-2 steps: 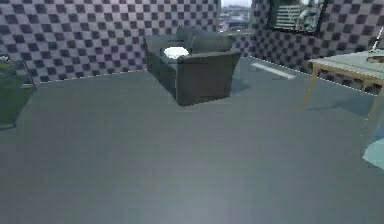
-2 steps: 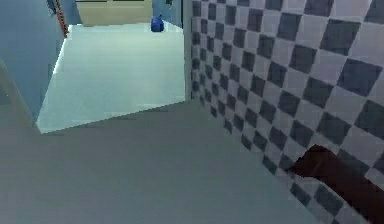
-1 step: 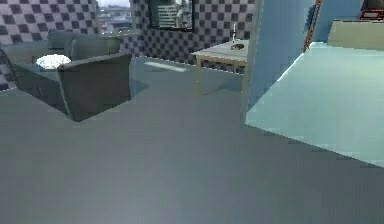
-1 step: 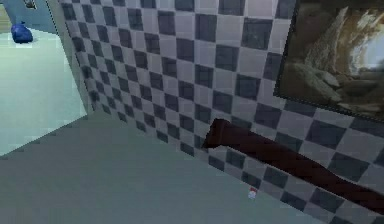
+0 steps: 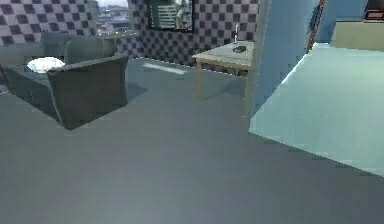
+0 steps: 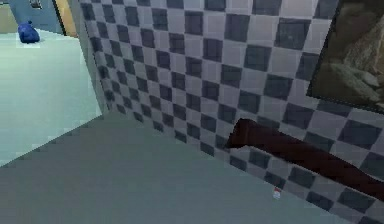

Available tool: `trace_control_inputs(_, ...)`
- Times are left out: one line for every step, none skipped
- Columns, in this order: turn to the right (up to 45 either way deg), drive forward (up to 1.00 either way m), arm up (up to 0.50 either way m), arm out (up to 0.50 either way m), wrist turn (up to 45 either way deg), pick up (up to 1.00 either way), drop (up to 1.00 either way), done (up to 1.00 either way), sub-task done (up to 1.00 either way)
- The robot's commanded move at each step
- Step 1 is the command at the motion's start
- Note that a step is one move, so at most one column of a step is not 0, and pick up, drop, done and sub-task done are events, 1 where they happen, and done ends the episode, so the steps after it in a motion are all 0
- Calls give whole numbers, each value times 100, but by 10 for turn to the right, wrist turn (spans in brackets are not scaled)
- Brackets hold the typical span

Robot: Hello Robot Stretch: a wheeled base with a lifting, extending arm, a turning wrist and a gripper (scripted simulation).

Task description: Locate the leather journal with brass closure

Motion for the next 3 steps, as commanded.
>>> trace_control_inputs(0,100,0,0,0,0,0,0,0)
trace_control_inputs(0,100,0,0,0,0,0,0,0)
trace_control_inputs(90,0,0,0,0,0,0,0,0)
